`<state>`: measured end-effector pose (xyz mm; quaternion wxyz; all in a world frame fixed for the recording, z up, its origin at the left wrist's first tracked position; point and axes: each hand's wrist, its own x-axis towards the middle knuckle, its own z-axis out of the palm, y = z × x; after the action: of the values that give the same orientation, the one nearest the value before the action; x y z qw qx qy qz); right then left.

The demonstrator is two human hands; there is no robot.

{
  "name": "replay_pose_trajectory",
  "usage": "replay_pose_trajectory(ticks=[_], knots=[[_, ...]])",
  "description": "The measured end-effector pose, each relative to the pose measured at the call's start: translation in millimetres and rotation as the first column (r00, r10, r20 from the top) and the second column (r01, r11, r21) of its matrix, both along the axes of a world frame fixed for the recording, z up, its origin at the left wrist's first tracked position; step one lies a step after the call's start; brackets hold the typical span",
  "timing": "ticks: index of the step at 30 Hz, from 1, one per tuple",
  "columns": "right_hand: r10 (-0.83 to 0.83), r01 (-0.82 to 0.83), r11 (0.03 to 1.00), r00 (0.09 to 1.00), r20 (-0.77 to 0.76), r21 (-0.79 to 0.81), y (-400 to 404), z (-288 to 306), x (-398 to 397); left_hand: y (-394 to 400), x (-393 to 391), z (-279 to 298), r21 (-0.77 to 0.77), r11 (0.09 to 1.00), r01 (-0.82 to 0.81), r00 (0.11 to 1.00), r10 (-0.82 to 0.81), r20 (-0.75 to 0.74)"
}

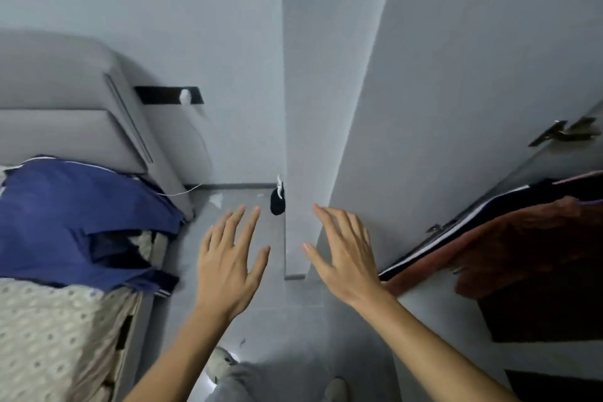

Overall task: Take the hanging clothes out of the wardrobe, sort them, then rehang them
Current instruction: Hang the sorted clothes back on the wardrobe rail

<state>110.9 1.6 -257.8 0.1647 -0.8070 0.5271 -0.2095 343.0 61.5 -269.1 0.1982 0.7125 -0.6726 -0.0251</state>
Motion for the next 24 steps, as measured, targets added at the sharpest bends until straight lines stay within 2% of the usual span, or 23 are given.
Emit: replay_pose_trajectory(ticks=[4, 11, 16, 24], knots=[[0.132, -0.132, 0.991, 0.991, 0.011, -0.002, -4.8, 6.9, 96.4, 29.1, 89.2, -4.4, 0.000, 0.980, -0.199, 0.979, 0.198, -0.035], [0.377, -0.377, 0.926, 0.924, -0.064, 0.017, -1.3, -1.0, 292.7, 74.4, 265.8, -8.5, -0.022, 0.902, -0.432, 0.897, 0.427, -0.115], [0.546, -0.547, 0.837, 0.834, -0.074, 0.008, 3.3, 6.0, 420.9, 125.2, 366.7, -4.7, 0.008, 0.797, -0.604, 0.790, 0.600, -0.128], [0.711, -0.715, 0.699, 0.697, -0.092, -0.013, -11.4, -1.9, 585.1, 165.4, 471.0, -11.9, 0.047, 0.619, -0.784, 0.604, 0.779, -0.166]])
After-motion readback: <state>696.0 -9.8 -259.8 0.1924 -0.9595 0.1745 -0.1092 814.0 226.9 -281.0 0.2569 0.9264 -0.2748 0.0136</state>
